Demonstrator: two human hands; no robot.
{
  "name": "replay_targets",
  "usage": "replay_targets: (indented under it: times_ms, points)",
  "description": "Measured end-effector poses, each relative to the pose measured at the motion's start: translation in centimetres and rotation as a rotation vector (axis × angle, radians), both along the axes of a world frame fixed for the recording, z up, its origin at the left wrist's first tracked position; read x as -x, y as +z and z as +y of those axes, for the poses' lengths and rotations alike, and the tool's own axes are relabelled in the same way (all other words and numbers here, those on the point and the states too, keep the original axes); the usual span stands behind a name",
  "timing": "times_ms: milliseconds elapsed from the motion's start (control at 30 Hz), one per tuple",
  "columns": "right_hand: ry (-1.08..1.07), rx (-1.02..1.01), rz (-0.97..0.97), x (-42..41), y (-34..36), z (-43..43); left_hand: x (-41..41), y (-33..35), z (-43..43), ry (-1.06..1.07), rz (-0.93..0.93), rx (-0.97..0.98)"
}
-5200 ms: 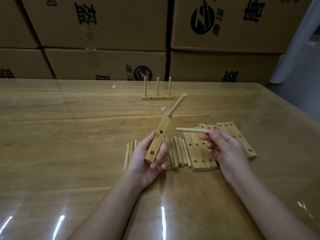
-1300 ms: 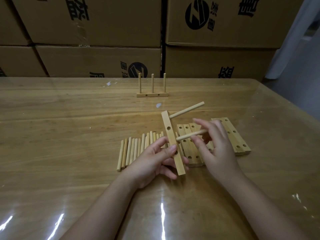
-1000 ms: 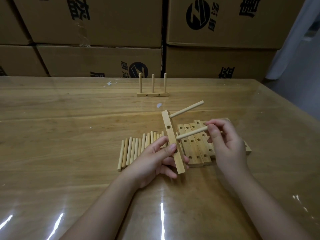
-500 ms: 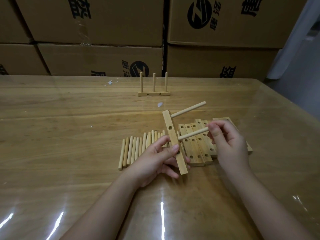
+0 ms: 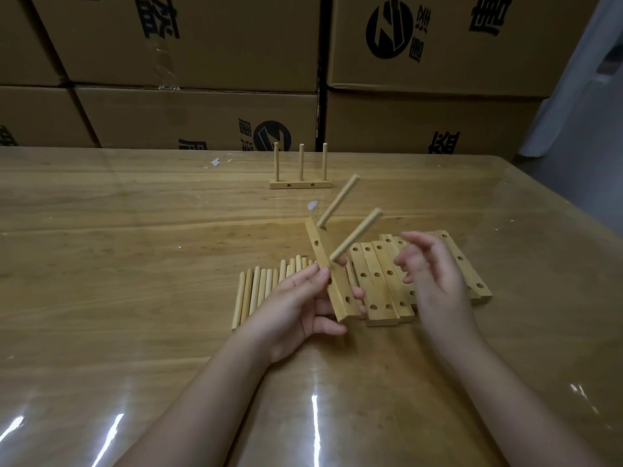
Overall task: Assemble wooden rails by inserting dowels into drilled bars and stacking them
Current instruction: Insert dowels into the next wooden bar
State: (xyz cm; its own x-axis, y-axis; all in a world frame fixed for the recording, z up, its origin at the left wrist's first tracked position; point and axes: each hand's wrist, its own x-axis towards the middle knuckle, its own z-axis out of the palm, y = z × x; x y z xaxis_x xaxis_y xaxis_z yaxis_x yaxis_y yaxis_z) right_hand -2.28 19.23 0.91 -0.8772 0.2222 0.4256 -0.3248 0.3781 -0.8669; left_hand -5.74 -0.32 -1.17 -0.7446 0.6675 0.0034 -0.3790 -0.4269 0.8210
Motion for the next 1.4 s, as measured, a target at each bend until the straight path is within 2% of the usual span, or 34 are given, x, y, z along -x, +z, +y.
replay_targets:
  times_ms: [167,233,300,433,800,1033,1167,1233,1400]
  points:
    - [0.154,-0.696,-0.172,0.2,-1.0,-0.1,0.4,0.1,-0.6,0.144,-0.074,-0.143]
    - [0.229,-0.830,-0.245,0.3,-1.3,0.0,0.5,0.2,-0.7,0.187,-0.077,-0.166]
    - [0.264,-0.870,-0.278,0.5,-1.5,0.0,0.5,0.3,-0.6,0.203,-0.074,-0.174]
    - [0.270,-0.821,-0.281,0.4,-1.5,0.0,0.3,0.3,-0.5,0.187,-0.064,-0.169]
    - [0.254,-0.855,-0.153,0.5,-1.7,-0.1,0.2,0.3,-0.4,0.165,-0.076,-0.143]
    - [0.231,-0.785,-0.087,0.1,-1.2,-0.3,0.3,0.3,-0.5,0.163,-0.072,-0.151]
    - [0.081,-0.720,-0.020,0.1,-1.1,-0.7,0.3,0.4,-0.5,0.163,-0.080,-0.152]
    - [-0.025,-0.572,-0.030,0.2,-0.9,-0.5,0.3,0.4,-0.5,0.162,-0.088,-0.150]
    - [-0.055,0.140,-0.251,0.6,0.0,0.6,0.2,0.5,-0.4,0.173,-0.092,-0.138]
